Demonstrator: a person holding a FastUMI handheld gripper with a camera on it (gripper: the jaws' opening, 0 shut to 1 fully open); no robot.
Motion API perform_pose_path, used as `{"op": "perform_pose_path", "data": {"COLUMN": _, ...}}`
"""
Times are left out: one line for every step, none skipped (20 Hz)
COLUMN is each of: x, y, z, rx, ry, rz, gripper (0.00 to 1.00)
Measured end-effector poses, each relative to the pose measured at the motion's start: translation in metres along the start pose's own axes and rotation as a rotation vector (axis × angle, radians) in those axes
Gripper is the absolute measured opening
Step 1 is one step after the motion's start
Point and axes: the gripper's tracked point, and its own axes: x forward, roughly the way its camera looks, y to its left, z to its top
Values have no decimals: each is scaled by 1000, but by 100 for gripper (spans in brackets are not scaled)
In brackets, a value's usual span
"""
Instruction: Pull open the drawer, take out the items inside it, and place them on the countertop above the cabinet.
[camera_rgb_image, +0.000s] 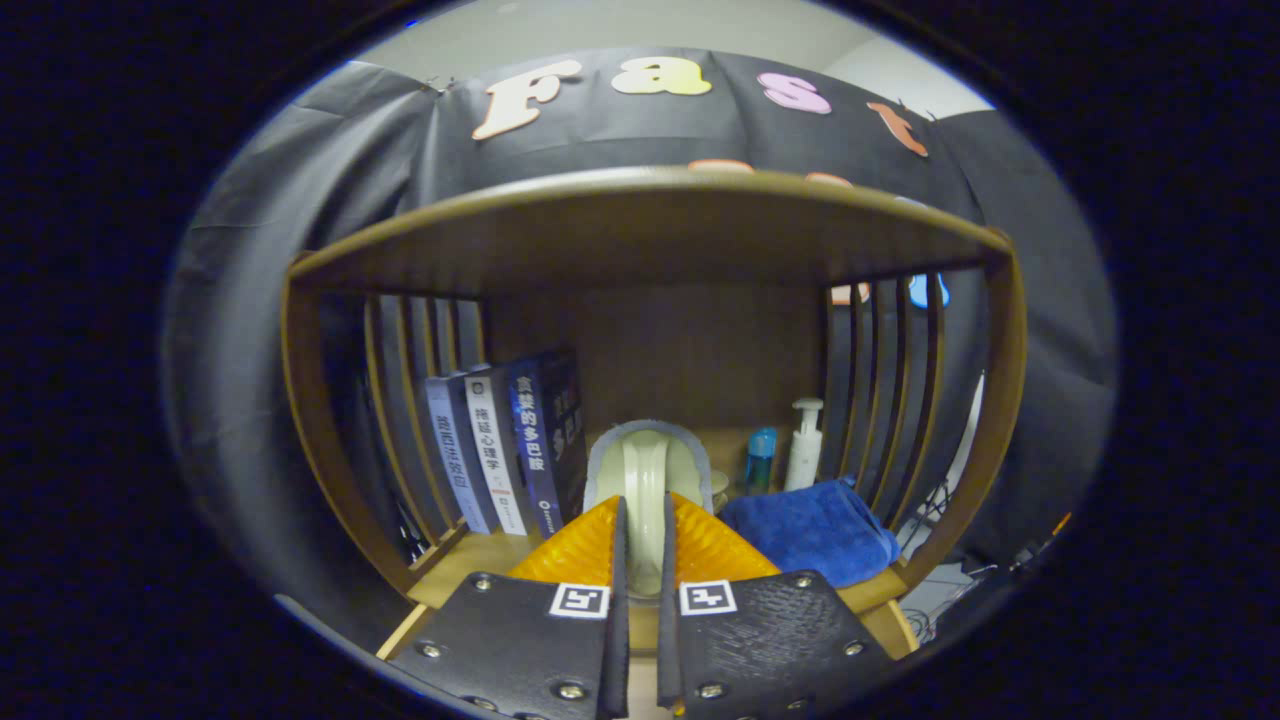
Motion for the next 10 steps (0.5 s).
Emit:
{"op": "perform_pose_path", "data": {"x": 9, "y": -3, "z": -9, "rx": 7, "ry": 15, "rz": -10, "gripper": 11}}
{"op": "perform_pose_path", "data": {"x": 18, "y": -5, "z": -18, "rx": 10, "ry": 31, "rz": -21, "gripper": 11}}
{"op": "perform_pose_path", "data": {"x": 27, "y": -7, "z": -30, "rx": 8, "ry": 49, "rz": -29, "gripper": 11}}
{"op": "perform_pose_path", "data": {"x": 35, "y": -8, "z": -39, "rx": 5, "ry": 68, "rz": -38, "gripper": 11}}
{"op": "perform_pose_path", "data": {"x": 41, "y": -8, "z": -50, "rx": 1, "ry": 89, "rz": -39, "gripper": 11}}
{"op": "perform_pose_path", "data": {"x": 47, "y": -7, "z": -59, "rx": -3, "ry": 103, "rz": -38, "gripper": 11}}
{"op": "perform_pose_path", "data": {"x": 54, "y": -6, "z": -70, "rx": -8, "ry": 120, "rz": -38, "gripper": 11}}
{"op": "perform_pose_path", "data": {"x": 59, "y": -4, "z": -79, "rx": -16, "ry": 136, "rz": -39, "gripper": 11}}
{"op": "perform_pose_path", "data": {"x": 65, "y": -3, "z": -89, "rx": -25, "ry": 151, "rz": -43, "gripper": 11}}
{"op": "perform_pose_path", "data": {"x": 69, "y": -4, "z": -98, "rx": -30, "ry": 167, "rz": -51, "gripper": 12}}
